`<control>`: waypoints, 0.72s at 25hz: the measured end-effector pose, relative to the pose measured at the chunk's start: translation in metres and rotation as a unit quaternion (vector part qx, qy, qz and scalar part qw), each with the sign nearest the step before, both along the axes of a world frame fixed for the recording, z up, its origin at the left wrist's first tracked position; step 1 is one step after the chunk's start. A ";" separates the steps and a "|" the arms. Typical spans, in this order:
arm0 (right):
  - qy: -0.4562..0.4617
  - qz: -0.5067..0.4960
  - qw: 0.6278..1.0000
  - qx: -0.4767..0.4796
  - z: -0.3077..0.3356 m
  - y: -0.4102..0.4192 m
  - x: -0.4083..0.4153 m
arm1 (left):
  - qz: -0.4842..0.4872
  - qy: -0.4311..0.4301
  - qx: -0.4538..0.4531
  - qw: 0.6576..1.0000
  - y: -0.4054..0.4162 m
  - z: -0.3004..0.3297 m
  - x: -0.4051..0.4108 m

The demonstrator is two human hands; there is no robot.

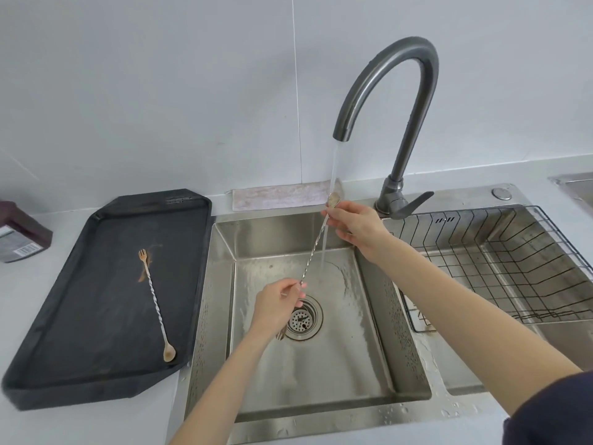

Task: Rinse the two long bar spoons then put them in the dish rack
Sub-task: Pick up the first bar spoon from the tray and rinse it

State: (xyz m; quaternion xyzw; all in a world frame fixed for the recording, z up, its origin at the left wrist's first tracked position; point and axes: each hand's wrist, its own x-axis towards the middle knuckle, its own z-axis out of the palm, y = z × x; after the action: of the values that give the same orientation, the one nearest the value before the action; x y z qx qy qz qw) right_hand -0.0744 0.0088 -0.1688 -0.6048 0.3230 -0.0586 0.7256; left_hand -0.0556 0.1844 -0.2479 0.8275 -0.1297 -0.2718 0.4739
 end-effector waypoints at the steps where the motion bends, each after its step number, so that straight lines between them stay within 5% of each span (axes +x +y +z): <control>1: -0.002 0.005 1.000 0.002 -0.001 -0.001 0.002 | 0.005 0.003 0.001 1.000 -0.001 -0.001 0.001; 18: -0.018 -0.033 0.999 -0.001 -0.011 -0.019 0.028 | -0.004 -0.018 0.027 0.999 -0.007 0.003 0.013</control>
State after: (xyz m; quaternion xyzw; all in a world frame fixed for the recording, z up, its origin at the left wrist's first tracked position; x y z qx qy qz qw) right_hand -0.0463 -0.0102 -0.1800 -0.5930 0.3295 -0.0941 0.7286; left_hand -0.0425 0.1773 -0.2450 0.8441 -0.1340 -0.2627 0.4479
